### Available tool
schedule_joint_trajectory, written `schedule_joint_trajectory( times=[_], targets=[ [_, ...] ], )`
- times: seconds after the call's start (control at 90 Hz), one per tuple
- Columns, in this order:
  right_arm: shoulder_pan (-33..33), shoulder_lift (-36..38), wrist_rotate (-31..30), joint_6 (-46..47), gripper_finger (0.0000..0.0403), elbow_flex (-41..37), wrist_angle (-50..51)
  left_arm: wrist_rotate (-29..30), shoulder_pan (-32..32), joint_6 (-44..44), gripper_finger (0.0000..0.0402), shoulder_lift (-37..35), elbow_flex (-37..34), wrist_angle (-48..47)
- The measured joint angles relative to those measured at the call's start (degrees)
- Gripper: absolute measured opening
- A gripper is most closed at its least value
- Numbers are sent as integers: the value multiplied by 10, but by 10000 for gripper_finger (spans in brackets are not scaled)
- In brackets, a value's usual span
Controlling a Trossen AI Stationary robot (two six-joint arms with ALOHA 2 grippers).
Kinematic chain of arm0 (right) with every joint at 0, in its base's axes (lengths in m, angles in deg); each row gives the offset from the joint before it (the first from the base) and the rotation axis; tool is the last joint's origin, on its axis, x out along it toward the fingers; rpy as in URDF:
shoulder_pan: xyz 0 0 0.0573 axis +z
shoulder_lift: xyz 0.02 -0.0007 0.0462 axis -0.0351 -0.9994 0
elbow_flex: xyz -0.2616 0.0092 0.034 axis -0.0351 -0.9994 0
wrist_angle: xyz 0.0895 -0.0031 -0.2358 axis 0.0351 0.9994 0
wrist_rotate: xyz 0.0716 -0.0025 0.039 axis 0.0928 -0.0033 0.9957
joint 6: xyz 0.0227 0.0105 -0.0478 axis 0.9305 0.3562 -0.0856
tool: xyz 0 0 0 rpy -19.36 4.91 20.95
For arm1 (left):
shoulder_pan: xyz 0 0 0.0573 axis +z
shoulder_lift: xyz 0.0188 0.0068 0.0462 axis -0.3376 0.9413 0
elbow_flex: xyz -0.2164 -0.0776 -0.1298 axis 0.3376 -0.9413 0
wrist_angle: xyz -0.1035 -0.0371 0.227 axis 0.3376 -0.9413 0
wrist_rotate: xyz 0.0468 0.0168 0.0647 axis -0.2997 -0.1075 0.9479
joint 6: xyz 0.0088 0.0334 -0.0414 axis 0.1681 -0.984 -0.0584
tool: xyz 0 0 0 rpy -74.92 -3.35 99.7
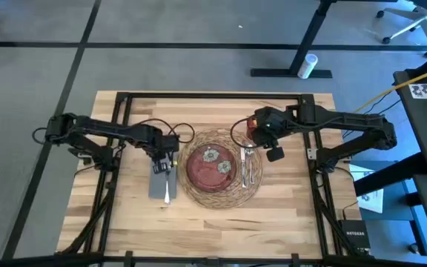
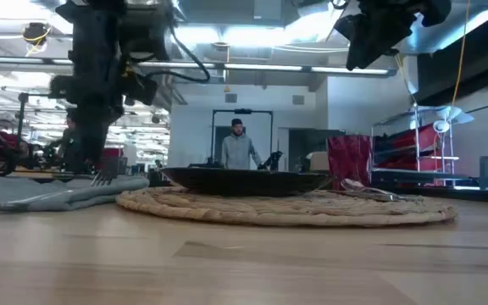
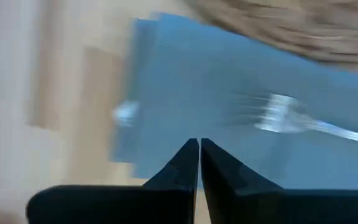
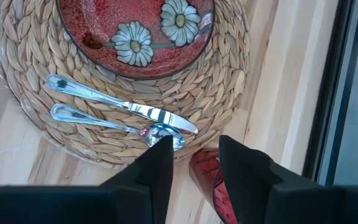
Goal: Set table place
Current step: Adjust the silver spoon on the gray table napkin
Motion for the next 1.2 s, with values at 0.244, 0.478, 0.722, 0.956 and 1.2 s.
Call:
schedule_joint_trajectory(
  times=[0.244, 0.478, 0.722, 0.956, 1.2],
  targets=[
    [0, 0, 0, 0, 115, 0, 0, -39, -110, 86, 0, 1, 3, 25],
    [0, 0, 0, 0, 115, 0, 0, -38, -155, 138, 0, 33, 3, 95],
    [0, 0, 0, 0, 115, 0, 3, -37, -153, 133, 0, 93, 3, 94],
    [0, 0, 0, 1, 115, 0, 14, -21, -150, 121, 0, 107, 4, 99],
    [0, 0, 0, 1, 115, 0, 14, 3, -127, 114, 0, 106, 4, 79]
  ],
)
